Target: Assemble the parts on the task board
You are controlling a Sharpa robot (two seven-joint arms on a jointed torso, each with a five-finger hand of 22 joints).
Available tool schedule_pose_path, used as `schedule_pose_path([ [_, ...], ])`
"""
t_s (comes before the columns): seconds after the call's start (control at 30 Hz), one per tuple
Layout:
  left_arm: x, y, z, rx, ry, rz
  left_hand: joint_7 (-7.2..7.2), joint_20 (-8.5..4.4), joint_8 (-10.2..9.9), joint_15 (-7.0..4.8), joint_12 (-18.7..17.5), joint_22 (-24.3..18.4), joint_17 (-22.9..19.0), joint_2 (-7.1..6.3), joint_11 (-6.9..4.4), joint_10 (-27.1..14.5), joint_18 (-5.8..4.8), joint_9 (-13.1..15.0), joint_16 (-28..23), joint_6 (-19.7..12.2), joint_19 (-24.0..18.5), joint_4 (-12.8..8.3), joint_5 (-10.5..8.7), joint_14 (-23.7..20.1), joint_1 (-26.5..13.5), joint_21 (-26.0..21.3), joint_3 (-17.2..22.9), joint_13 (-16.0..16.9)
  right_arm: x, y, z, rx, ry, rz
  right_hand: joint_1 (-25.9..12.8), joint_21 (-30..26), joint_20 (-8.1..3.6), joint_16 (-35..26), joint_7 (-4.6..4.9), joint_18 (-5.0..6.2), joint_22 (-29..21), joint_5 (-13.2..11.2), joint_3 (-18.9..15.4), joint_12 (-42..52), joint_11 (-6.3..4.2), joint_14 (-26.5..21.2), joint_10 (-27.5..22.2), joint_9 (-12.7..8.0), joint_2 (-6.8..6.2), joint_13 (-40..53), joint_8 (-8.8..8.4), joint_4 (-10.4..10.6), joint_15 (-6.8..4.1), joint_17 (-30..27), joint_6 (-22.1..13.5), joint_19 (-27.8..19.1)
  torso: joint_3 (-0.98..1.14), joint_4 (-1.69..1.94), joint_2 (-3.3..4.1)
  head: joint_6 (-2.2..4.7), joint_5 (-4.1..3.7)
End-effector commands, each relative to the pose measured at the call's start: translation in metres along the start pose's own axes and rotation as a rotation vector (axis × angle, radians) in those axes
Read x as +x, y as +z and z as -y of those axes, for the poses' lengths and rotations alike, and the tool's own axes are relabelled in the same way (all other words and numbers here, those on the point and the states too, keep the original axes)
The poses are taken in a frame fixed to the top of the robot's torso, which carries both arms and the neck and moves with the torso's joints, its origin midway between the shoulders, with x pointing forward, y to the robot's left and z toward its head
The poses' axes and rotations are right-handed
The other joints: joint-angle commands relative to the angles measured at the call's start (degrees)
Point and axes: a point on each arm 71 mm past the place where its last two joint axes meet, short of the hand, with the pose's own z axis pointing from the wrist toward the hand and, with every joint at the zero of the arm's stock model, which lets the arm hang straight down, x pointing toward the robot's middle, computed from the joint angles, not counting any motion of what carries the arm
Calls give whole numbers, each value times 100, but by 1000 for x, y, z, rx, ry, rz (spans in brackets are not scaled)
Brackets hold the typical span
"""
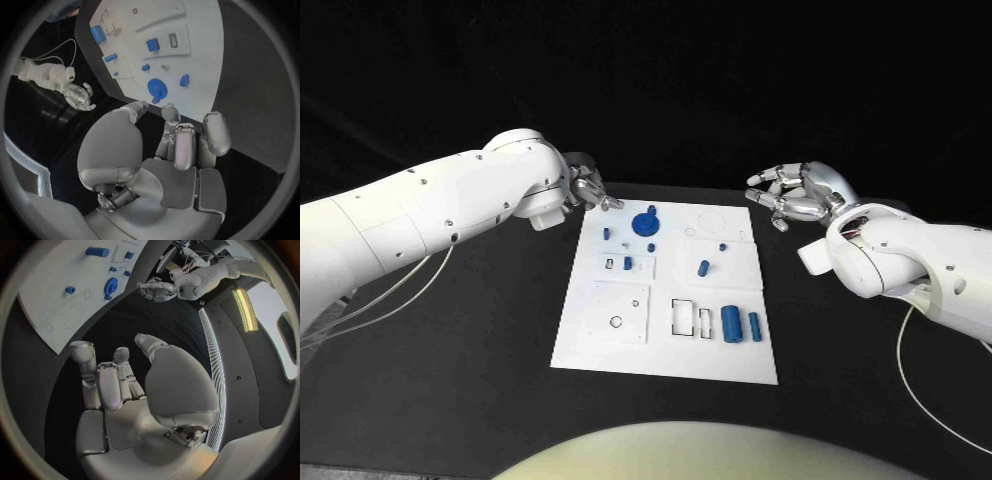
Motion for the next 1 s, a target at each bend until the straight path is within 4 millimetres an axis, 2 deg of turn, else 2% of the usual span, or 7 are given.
schedule_pose_path([
  [0.03,-2,3,-2,-5,48,-36,12,21,-34,43,-20,-16,635,14,19,-20,119,-7,-23,-39,-32,-6,-6,381,54,-28,-41,-12,1,0,-1,-8,1,-6,-40,-20,1,-21,-2,12,-5,39,-8,25,-11,-15,-43,-8,-2,-5,32,35,-20,-5,-44,-40,-7,-1,13,28,9],
  [0.17,-5,8,-5,-29,65,-37,14,25,-37,46,-5,4,654,25,22,-12,116,-11,-15,-34,-19,-2,-6,386,61,-21,-42,6,2,1,-1,-9,1,-7,-40,-20,1,-21,-2,12,-5,39,-8,25,-11,-15,-43,-8,-2,-5,32,35,-20,-5,-44,-40,-11,17,-1,31,4],
  [0.3,-3,14,-10,-60,89,-68,13,34,-27,53,2,11,656,49,25,-12,115,-19,-13,7,-14,8,-20,387,52,-19,-57,1,2,1,-1,-10,2,-8,-34,-15,1,-17,-4,11,1,43,-4,29,-12,-11,-42,-10,-2,-6,38,33,-21,8,-46,-34,-8,13,-2,32,17],
  [0.43,0,19,-14,-83,105,-94,12,37,-24,54,-5,1,658,57,24,-19,118,-21,-12,20,-21,9,-24,387,48,-24,-64,-15,3,1,-1,-10,2,-9,-34,-15,1,-17,-4,11,1,43,-4,29,-12,-11,-42,-10,-2,-6,38,33,-21,8,-46,-34,-16,3,3,33,38],
  [0.6,5,25,-14,-90,108,-118,11,39,-22,55,5,7,665,65,24,-14,117,-24,-9,30,-17,12,-29,389,41,-22,-69,-4,3,1,-2,-11,3,-11,-34,-15,1,-17,-4,11,1,43,-4,29,-12,-11,-42,-10,-2,-6,38,33,-21,8,-46,-34,-8,1,4,24,38],
  [0.9,11,31,-13,-87,92,-142,-11,50,1,47,67,39,661,128,10,23,113,-44,-8,128,7,15,-90,389,-31,-11,-126,37,4,2,-2,-12,3,-13,-34,-15,1,-17,-4,11,1,43,-4,29,-12,-11,-42,-10,-2,-6,38,33,-21,8,-46,-34,-5,-9,8,8,31],
  [1.0,12,32,-12,-83,85,-152,-23,49,3,38,103,73,668,158,0,48,107,-60,-4,164,31,16,-154,392,-84,2,-165,61,4,2,-2,-12,3,-13,-34,-15,1,-17,-4,11,1,43,-4,29,-12,-11,-42,-10,-2,-6,38,33,-21,8,-46,-34,1,3,7,-1,16],
])
